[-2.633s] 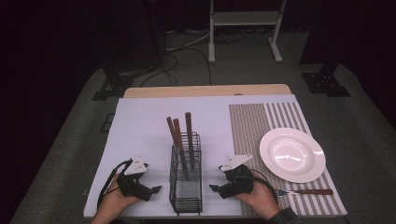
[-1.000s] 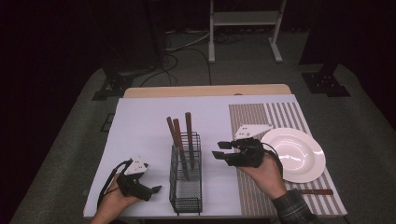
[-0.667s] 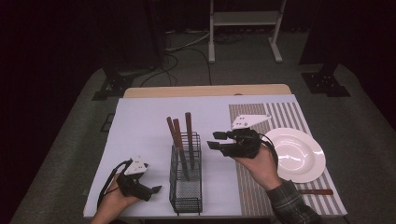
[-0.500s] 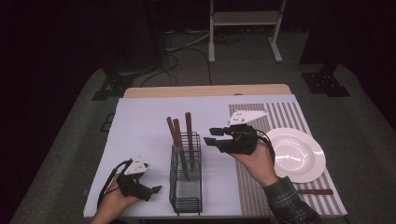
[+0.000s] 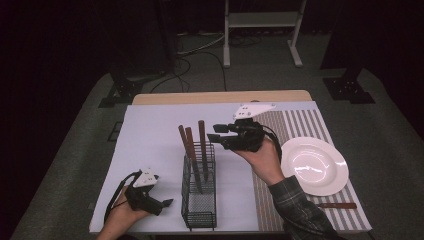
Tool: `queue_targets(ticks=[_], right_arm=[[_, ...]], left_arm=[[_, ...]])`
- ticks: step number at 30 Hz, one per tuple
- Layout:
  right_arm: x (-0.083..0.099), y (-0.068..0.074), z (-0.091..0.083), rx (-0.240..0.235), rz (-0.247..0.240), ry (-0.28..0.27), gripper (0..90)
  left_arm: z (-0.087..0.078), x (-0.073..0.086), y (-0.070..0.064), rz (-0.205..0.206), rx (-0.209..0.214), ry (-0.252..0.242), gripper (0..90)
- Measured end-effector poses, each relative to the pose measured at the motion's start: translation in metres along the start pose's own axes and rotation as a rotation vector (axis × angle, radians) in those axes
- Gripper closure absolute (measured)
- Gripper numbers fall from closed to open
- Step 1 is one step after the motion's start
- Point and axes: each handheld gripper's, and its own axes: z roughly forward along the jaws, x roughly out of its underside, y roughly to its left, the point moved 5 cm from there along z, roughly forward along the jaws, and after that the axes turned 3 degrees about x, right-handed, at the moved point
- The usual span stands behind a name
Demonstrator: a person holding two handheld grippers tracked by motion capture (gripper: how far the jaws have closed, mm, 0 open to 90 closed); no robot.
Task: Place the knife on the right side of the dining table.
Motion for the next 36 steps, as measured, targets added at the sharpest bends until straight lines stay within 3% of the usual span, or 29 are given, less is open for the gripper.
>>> queue_targets(ticks=[18,32,36], right_arm=[[-0.012,-0.016,0.031,-0.025,0.042,-0.012,62.6],[-0.016,-0.012,0.038,-0.069,0.054,-0.022,72.5],[-0.017,-0.007,0.035,-0.083,0.037,-0.026,73.5]], left_arm=[[0.0,0.0,0.0,0.0,0.0,0.0,0.0],[0.0,0.0,0.0,0.001,0.0,0.002,0.0],[0.0,0.0,0.0,0.003,-0.001,0.004,0.0]])
